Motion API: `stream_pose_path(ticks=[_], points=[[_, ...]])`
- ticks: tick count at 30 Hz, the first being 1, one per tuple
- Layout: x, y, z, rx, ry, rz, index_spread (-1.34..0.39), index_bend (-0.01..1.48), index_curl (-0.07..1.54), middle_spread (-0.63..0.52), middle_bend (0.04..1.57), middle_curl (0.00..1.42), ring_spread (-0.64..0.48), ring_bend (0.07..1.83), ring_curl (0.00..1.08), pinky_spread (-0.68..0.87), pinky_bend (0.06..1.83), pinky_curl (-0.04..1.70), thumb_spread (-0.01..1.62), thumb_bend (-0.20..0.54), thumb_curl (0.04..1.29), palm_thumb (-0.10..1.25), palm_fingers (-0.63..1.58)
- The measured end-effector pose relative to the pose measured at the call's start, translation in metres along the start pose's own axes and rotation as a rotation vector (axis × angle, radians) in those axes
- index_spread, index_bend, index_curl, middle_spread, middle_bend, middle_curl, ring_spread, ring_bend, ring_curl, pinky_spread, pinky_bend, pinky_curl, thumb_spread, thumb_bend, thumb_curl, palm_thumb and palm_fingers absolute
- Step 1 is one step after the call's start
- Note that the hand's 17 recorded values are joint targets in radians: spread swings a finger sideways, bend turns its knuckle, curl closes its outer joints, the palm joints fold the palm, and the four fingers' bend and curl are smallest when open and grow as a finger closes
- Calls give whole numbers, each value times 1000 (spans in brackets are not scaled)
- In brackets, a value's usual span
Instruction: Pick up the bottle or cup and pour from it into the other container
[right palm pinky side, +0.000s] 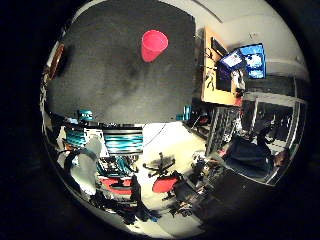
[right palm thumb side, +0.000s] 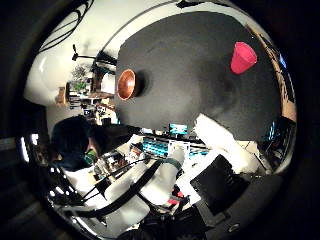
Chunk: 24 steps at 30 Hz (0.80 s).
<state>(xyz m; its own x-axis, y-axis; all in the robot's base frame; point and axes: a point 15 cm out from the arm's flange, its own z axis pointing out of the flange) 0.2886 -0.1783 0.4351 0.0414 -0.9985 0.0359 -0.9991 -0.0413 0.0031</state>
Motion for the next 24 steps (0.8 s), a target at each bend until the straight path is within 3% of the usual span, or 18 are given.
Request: stream_pose_path(ticks=[20,24], points=[[2,1,3,-7,-5,0,-385,176,323,-16,186,305,131,198,246,363,242,320,1048,-19,349,872,184],[15,-3,0,33,9,10,-370,157,306,-16,194,311,129,206,254,363,253,323,1037,-29,346,815,172]])
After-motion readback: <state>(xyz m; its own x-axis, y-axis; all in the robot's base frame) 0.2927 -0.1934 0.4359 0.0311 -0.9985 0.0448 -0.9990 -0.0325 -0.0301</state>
